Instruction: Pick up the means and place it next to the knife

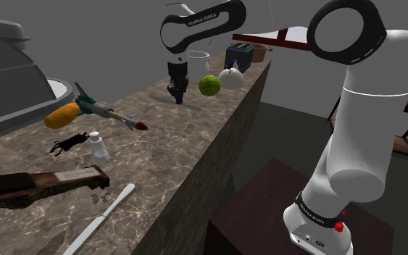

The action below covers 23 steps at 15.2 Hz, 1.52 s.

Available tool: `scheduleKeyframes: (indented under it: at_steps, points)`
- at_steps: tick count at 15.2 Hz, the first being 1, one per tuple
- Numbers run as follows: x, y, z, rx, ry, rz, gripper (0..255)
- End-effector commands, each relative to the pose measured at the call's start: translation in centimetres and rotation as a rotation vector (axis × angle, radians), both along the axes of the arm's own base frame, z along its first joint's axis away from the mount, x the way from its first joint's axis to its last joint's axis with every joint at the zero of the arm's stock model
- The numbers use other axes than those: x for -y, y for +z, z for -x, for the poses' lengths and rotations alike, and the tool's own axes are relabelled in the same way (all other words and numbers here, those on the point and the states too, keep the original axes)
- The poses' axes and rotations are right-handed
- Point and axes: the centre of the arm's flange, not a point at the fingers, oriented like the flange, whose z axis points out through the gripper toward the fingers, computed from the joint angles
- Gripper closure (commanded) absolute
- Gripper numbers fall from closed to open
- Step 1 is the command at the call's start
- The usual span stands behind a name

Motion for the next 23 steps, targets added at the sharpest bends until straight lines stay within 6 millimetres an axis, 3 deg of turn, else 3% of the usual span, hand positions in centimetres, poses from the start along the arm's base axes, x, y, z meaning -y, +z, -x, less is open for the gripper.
scheduleKeyframes:
  at_steps: [1,19,23]
  points:
    - [-2.8,0.1,0.2,0.000,-0.001,0.000,255]
    - [-26.5,0.6,1.8,0.000,-0.001,0.000,255]
    - [-26.9,-0.9,1.9,0.000,-0.001,0.000,255]
